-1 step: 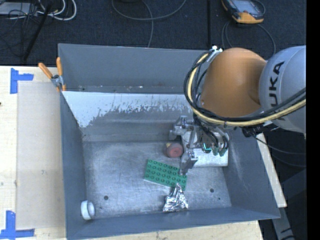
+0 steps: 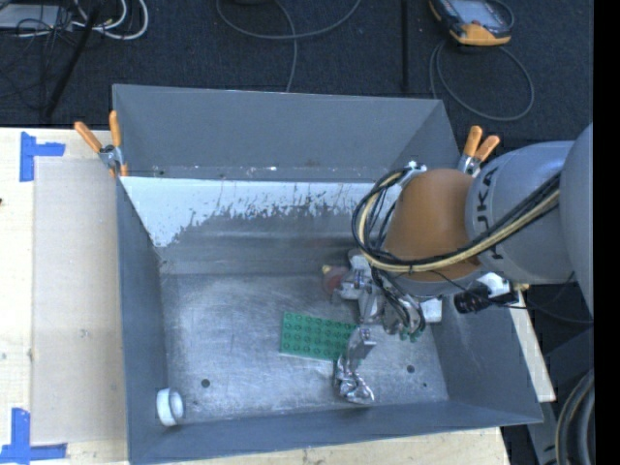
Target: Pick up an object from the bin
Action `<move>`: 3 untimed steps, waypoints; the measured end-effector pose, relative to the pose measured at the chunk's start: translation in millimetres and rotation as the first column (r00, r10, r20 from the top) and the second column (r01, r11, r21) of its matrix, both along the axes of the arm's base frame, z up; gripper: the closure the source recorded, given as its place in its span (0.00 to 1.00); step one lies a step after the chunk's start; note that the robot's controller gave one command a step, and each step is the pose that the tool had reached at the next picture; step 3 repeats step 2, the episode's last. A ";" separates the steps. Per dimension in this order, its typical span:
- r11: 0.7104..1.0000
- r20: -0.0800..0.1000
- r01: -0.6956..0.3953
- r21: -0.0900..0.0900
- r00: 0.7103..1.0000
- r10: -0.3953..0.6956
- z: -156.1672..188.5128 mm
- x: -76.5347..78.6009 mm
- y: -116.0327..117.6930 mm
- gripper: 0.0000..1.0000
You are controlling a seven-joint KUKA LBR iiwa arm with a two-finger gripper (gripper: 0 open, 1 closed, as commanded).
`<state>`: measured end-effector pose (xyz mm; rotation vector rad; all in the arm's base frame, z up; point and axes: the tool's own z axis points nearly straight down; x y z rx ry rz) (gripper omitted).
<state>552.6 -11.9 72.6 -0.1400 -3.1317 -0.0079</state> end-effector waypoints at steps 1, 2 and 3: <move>1.000 0.000 -0.001 -0.001 1.000 0.001 2.8 0.5 -0.1 1.00; 0.997 0.016 -0.070 -0.008 0.997 0.070 151.1 26.8 -35.2 1.00; 0.997 0.016 -0.070 -0.008 0.997 0.070 151.1 26.8 -35.2 1.00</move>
Offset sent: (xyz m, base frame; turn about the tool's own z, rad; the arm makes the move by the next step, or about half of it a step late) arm 0.0000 0.0000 0.0000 0.0000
